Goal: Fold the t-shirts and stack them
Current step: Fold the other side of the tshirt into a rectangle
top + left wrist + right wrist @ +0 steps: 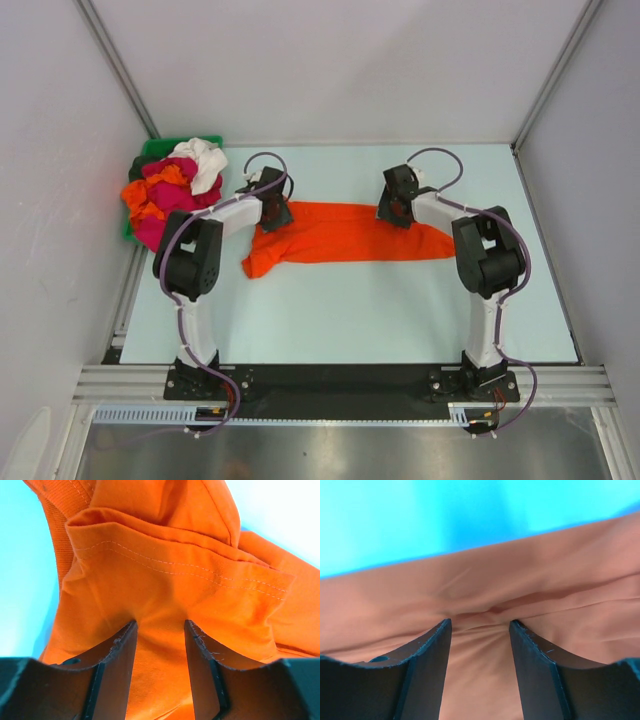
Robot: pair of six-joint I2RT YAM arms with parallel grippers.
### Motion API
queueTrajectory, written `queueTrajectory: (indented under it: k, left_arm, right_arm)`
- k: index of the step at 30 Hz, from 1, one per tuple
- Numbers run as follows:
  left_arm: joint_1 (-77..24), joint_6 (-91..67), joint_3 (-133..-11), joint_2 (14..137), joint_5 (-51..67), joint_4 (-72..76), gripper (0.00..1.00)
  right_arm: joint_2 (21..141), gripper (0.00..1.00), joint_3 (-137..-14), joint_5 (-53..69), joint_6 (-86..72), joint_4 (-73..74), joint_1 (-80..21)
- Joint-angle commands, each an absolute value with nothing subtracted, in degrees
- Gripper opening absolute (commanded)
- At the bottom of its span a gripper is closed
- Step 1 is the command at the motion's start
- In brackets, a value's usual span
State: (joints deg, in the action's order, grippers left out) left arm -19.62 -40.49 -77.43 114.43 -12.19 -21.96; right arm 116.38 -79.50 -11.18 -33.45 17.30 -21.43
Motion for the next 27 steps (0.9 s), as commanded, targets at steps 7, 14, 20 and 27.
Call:
queueTrajectory:
  k: [7, 14, 20, 27]
  left_arm:
    - [-18.4, -39.6, -78.6, 117.5, -13.0, -23.8, 0.49]
    - [-18.0, -39.6, -78.8, 117.5, -13.0, -24.2, 0.49]
    - [-18.0, -39.6, -79.3, 117.9, -12.9, -24.4, 0.49]
    - [-17.8, -39.2, -79.5, 117.9, -13.0, -24.6, 0.49]
  right_arm:
    - [115.2, 0.57, -75.6, -16.4, -33.9, 24.6, -16.6]
    - [110.6, 0.58, -71.5, -16.0, -35.7, 25.2, -10.7]
    - [109.1, 0.58, -70.7, -17.5, -35.6, 26.5, -8.0]
    - [109.7, 0.58, -70.6, -17.7, -36.7, 28.1, -3.9]
